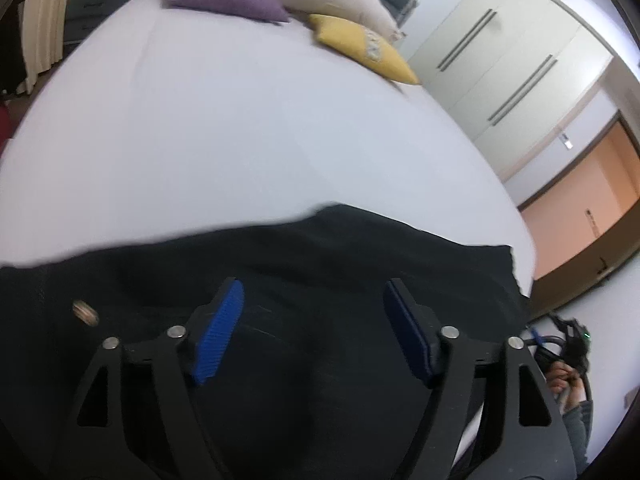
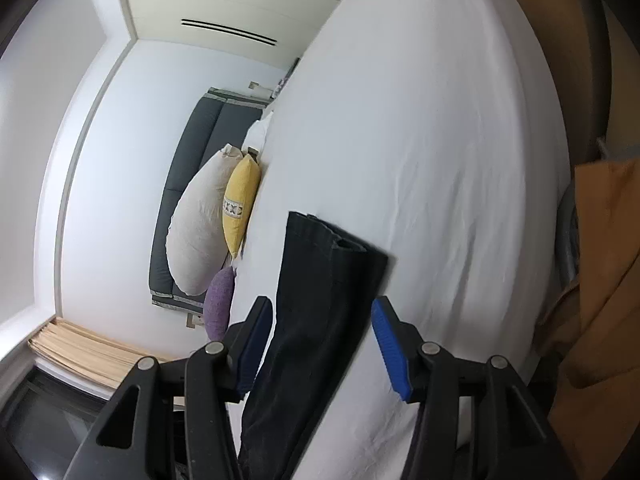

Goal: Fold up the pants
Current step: 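Lower the hem onto the jeans and open the right tool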

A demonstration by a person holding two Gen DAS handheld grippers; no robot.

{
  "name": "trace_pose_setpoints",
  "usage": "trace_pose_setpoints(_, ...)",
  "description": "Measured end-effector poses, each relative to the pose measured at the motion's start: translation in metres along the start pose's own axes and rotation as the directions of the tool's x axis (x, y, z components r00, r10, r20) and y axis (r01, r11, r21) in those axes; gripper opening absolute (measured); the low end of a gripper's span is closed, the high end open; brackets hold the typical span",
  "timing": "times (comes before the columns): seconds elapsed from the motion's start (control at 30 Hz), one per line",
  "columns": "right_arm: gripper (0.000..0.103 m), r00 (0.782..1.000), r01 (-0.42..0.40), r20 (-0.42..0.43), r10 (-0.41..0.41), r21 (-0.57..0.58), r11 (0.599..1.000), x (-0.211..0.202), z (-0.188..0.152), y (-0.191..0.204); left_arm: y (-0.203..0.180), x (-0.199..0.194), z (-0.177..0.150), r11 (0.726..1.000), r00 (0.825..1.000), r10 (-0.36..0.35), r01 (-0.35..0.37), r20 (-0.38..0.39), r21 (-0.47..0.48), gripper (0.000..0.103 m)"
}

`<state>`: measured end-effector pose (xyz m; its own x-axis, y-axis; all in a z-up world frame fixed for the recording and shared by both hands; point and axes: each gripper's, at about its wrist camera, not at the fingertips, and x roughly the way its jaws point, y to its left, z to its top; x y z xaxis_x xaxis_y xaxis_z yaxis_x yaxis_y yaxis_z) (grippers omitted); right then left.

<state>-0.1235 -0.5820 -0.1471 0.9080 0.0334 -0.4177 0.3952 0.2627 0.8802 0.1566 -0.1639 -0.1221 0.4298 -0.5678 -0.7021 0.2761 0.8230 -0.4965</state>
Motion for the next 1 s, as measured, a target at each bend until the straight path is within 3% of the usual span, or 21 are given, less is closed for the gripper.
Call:
trace_pose_setpoints(0.2,0.056,0.999,-0.005,-0.045,0.007,0.064,0.998,0.015,-0.006,-0.013,-0.065,0.046,-0.023,0.994,0.991,-0.074,0.083,-0.11,0.075,0.072)
trace_pose_setpoints(0.33,0.054,0.998,-0.042,-0.051,0.046,0.082,0.996,0.01,-0.004,-0.015,-0.085,0.06,-0.026,0.99,0.985,-0.112,0.123,-0.134,0.074,0.072)
trace_pose_setpoints(0.53,0.03,0.995,-0.085,-0.033,0.091,0.156,0.984,0.024,0.001,-0.028,-0.11,0.067,-0.025,0.982,0.976,-0.159,0.172,-0.149,0.078,0.072)
trace_pose_setpoints(0.67,0.016,0.995,-0.079,-0.042,0.086,0.144,0.986,0.03,0.0,-0.026,-0.135,0.098,-0.022,0.977,0.968,-0.173,0.191,-0.18,0.091,0.072)
trace_pose_setpoints(0.77,0.007,0.995,-0.079,-0.046,0.087,0.145,0.986,0.031,0.001,-0.029,-0.137,0.125,-0.025,0.983,0.965,-0.135,0.159,-0.226,0.089,0.072)
trace_pose_setpoints(1.0,0.005,0.998,-0.052,-0.03,0.054,0.087,0.995,0.03,-0.003,-0.021,-0.095,0.108,-0.036,0.982,0.967,-0.146,0.168,-0.208,0.091,0.072)
